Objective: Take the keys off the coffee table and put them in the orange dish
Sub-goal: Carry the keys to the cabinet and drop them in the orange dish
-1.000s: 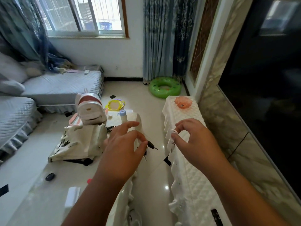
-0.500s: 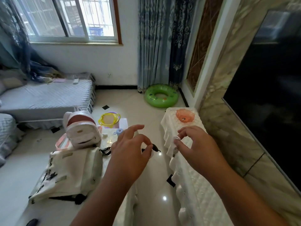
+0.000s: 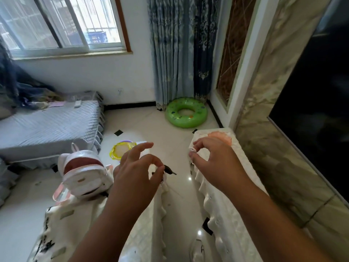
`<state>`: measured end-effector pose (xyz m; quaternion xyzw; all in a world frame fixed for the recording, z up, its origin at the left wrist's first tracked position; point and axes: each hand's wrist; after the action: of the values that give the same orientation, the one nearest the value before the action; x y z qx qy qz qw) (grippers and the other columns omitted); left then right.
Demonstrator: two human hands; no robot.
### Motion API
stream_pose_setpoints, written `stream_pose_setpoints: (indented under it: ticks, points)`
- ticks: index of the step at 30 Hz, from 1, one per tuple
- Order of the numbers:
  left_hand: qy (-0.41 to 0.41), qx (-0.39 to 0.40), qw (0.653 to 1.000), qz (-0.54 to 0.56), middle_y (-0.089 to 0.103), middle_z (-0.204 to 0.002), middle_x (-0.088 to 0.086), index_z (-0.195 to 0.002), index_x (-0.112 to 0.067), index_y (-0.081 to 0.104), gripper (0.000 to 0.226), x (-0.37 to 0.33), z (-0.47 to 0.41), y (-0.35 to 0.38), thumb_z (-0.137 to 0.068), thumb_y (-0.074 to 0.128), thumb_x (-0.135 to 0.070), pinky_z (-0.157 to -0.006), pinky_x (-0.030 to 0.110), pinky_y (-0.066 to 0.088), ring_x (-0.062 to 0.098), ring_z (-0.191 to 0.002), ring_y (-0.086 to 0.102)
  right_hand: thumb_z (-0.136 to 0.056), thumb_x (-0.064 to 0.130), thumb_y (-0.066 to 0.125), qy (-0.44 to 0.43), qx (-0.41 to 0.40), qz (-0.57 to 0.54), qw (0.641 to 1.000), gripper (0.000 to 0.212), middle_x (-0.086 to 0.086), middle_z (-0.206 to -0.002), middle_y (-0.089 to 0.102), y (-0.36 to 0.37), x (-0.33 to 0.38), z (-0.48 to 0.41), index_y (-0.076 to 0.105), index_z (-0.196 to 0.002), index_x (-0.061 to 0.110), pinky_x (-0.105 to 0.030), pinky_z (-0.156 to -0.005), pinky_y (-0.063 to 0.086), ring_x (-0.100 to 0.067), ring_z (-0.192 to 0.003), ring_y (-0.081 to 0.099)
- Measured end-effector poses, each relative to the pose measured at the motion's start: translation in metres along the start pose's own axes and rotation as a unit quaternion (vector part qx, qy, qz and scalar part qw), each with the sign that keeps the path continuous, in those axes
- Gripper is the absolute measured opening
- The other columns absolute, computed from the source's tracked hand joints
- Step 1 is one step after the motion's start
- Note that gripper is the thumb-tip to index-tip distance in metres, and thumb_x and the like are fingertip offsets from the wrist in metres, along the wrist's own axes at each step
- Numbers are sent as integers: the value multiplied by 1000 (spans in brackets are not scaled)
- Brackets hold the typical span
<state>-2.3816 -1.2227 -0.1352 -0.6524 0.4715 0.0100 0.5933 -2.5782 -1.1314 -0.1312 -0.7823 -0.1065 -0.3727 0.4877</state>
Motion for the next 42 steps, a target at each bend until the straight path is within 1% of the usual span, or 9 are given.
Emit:
stream_pose_setpoints:
  ticks: [2, 4, 7, 14, 19, 25, 31, 34, 42]
  points:
    - [-1, -3, 1000, -8, 49, -134, -19, -77, -42, 61, 12, 3, -33, 6, -78, 70, -36, -92, 53, 43, 16, -126, 44, -88, 34, 68, 1, 3, -3, 1000, 9, 12, -105, 65, 6, -12, -36, 65, -85, 26, 1, -84, 24, -1, -103, 55]
    - [-14, -2, 1000, -6, 49, -134, -18, -75, -45, 59, 16, 6, -68, 11, -79, 71, -34, -93, 53, 42, 16, -126, 44, -88, 34, 68, 8, 13, -24, 1000, 9, 11, -107, 65, 10, -21, -73, 66, -86, 25, 0, -83, 26, -1, -103, 55]
    - [-43, -11, 999, 3, 48, -134, -18, -73, -46, 58, 20, 9, -120, 19, -80, 72, -33, -96, 51, 40, 15, -127, 42, -88, 34, 68, -7, 22, -33, 999, 10, 11, -105, 65, 15, -32, -127, 67, -86, 25, -17, -86, 37, -4, -103, 56]
    - [-53, -43, 997, -31, 45, -136, -22, -78, -40, 64, 9, 16, -206, 42, -81, 70, -36, -100, 47, 35, 7, -127, 36, -88, 35, 68, -32, 48, -22, 998, 12, 11, -106, 65, 15, -49, -231, 66, -86, 24, -33, -92, 46, -8, -103, 57]
    - [-49, -42, 997, -40, 46, -135, -22, -77, -41, 64, 7, 35, -265, 59, -80, 69, -38, -96, 42, 34, 7, -127, 39, -89, 37, 67, -35, 70, -6, 997, 12, 13, -106, 63, 22, -61, -289, 65, -86, 26, -34, -92, 46, -7, -102, 56]
    - [-33, -23, 998, -41, 45, -136, -23, -79, -40, 63, 6, 67, -357, 94, -80, 68, -41, -88, 37, 29, 8, -126, 38, -88, 38, 68, -10, 40, 24, 999, 13, 14, -101, 63, 40, -88, -368, 64, -82, 26, -24, -83, 41, -4, -99, 56]
    - [-11, 8, 999, -45, 42, -137, -24, -85, -38, 66, 4, 104, -466, 118, -83, 65, -42, -89, 30, 19, 8, -127, 36, -87, 40, 68, 19, 19, 66, 997, 14, 13, -96, 62, 58, -104, -466, 64, -81, 28, -29, -79, 47, -6, -92, 57]
    - [5, 25, 999, -46, 42, -138, -24, -85, -37, 65, 4, 118, -518, 127, -83, 66, -41, -90, 32, 21, 8, -127, 35, -88, 40, 66, 24, -11, 69, 997, 14, 14, -96, 60, 70, -114, -510, 62, -80, 29, -28, -78, 46, -6, -92, 57]
    - [29, 73, 996, -49, 41, -138, -23, -84, -39, 63, 3, 143, -620, 159, -83, 64, -41, -90, 35, 23, 9, -128, 36, -90, 35, 61, 51, -34, 109, 992, 13, 7, -104, 56, 92, -154, -585, 60, -85, 23, -42, -82, 51, -16, -95, 56]
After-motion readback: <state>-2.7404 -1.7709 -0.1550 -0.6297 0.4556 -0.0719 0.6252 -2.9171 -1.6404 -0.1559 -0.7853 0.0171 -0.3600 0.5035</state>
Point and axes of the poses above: each hand's wrist, its own z-axis away from the middle knuckle, its own y-axis out of the palm, x = y × z
